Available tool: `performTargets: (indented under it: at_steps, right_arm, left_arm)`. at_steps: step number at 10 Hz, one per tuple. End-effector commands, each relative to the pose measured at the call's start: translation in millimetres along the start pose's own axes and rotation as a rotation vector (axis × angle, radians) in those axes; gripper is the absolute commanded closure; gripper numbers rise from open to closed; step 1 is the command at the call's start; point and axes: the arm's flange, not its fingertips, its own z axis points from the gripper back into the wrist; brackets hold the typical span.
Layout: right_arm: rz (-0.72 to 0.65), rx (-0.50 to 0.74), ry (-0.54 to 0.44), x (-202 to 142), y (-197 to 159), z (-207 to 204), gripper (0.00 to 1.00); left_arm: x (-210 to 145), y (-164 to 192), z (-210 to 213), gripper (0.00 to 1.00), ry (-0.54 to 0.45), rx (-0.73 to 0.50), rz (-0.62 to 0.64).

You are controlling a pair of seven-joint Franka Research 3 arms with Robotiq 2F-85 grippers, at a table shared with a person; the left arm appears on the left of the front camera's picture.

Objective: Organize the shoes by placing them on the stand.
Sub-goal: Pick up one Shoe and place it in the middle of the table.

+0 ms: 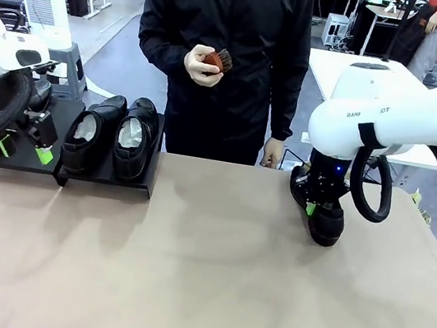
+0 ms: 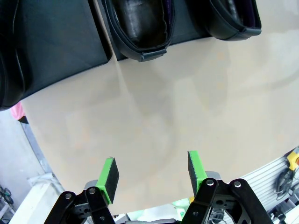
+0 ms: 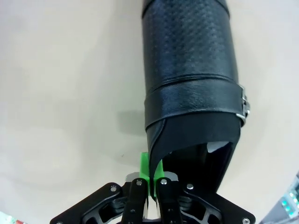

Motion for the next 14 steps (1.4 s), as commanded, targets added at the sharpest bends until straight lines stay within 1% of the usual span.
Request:
performTargets:
  at_steps: [1,2,3,4,5,6,9,10,11,12,13,14]
  right_arm:
    - [-0.103,-0.050,0.008,-15,9,32,1.00]
    - [-0.133,-0.038,-0.038,-37,18,58,1.00]
    - [-0.194,-0.013,-0.038,-59,29,79,1.00]
    - [-0.194,0.004,-0.051,-75,42,87,1.00]
    - [-0.116,-0.033,-0.046,-91,54,87,1.00]
    - [-0.151,-0.008,-0.033,-51,30,78,1.00]
    - [-0.151,-0.008,-0.033,-51,30,78,1.00]
    - [-0.157,-0.020,-0.020,-64,35,75,1.00]
    - [-0.192,-0.013,-0.047,-76,68,79,1.00]
    - [-0.165,0.013,-0.070,-99,112,83,1.00]
    - [-0.191,-0.007,-0.069,-115,141,80,1.00]
    - [-0.187,0.017,-0.066,-129,166,75,1.00]
  left_arm:
    - [-2,1,0,0.23,-0.008,-0.005,0.001]
    - [-2,1,0,0.23,-0.008,-0.005,0.001]
    - [-2,1,0,0.23,-0.008,-0.005,0.001]
    - [-2,1,0,0.23,-0.008,-0.005,0.001]
    - [-2,1,0,0.23,-0.008,-0.005,0.001]
    - [-2,1,0,0.23,-0.008,-0.005,0.001]
    - [-2,1,0,0.23,-0.008,-0.005,0.001]
    - [-2,1,0,0.23,-0.008,-0.005,0.001]
    - [-2,1,0,0.23,-0.008,-0.005,0.001]
    - [-2,1,0,0.23,-0.008,-0.005,0.001]
    - [-2,1,0,0.23,-0.008,-0.005,0.001]
    - [-2,1,0,0.23,-0.008,-0.005,0.001]
